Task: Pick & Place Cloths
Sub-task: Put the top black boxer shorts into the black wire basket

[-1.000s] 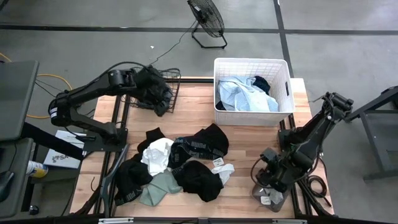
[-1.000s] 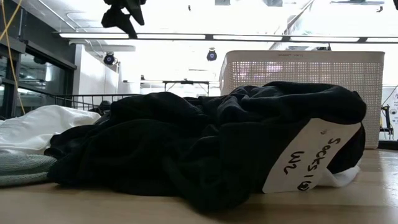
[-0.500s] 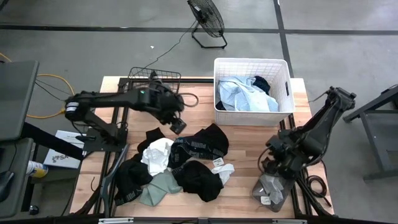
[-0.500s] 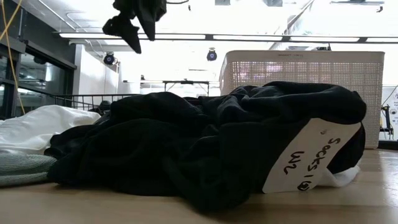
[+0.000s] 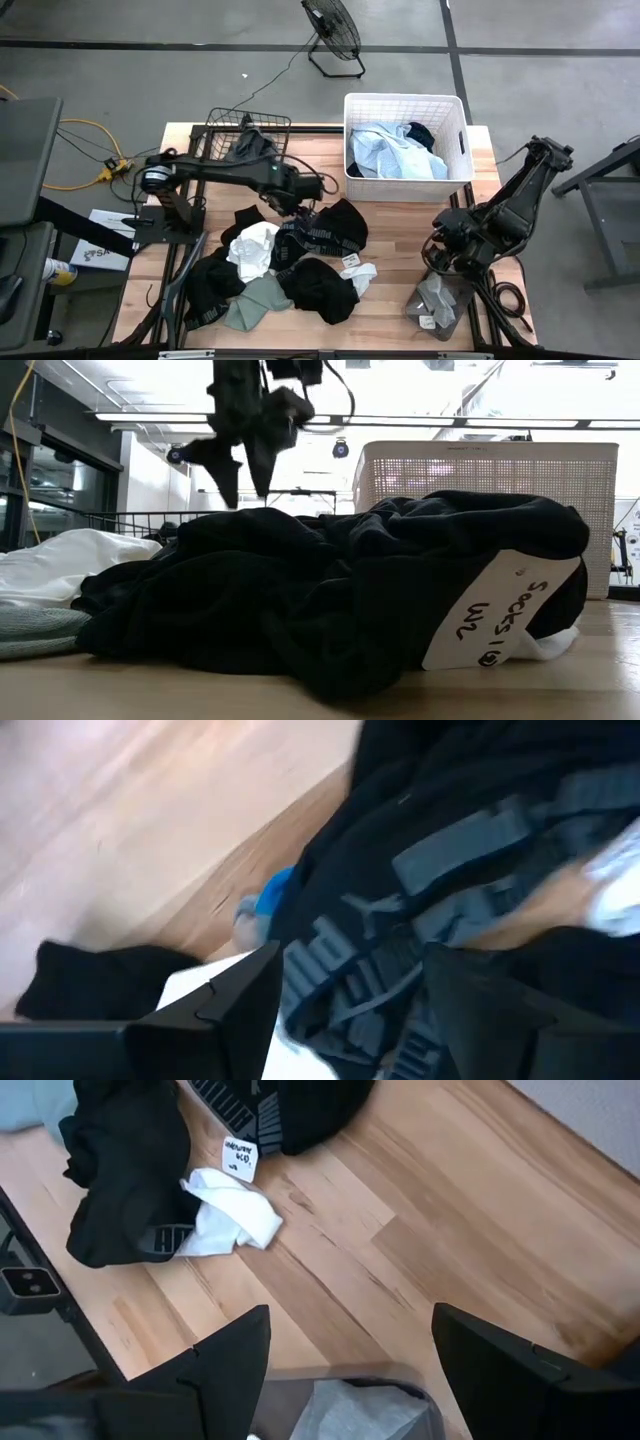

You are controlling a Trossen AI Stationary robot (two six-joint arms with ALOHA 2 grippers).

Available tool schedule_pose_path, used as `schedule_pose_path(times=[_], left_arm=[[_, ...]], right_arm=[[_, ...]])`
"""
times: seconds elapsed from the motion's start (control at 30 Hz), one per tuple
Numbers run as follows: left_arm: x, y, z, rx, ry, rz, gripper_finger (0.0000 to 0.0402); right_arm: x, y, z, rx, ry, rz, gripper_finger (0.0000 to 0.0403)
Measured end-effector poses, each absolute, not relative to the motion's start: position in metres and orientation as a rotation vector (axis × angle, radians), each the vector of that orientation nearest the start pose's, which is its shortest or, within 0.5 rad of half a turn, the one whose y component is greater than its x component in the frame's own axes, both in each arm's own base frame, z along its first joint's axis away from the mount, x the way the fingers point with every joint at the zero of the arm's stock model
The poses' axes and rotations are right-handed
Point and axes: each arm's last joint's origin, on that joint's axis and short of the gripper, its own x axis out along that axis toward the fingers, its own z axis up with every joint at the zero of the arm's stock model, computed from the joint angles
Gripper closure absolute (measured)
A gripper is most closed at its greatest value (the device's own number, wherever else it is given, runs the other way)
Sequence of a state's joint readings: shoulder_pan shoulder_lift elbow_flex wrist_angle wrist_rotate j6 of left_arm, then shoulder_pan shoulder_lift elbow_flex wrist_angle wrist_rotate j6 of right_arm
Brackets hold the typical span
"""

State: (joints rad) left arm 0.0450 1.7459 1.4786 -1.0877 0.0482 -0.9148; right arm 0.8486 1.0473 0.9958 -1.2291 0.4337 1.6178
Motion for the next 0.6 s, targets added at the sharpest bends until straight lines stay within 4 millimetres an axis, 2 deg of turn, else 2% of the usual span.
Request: schedule_pose_path(times=[0.1,0.37,0.47,0.6], left_arm=[[0.346,0.014,0.248,-0.836,1.298,0.633,0.0141],[0.358,0.013,0.222,-0.873,1.379,0.608,0.0048],[0.362,0.012,0.215,-0.880,1.397,0.602,0.0034],[0.364,0.012,0.205,-0.879,1.424,0.614,0.0034]], right_arm=[[0.116,0.113,0.289,0.678,0.966,-0.502,0.0133],[0.116,0.113,0.289,0.676,0.974,-0.503,0.0133],[0.116,0.113,0.289,0.669,0.969,-0.505,0.0133],[0.116,0.113,0.289,0.662,0.970,-0.505,0.0133]])
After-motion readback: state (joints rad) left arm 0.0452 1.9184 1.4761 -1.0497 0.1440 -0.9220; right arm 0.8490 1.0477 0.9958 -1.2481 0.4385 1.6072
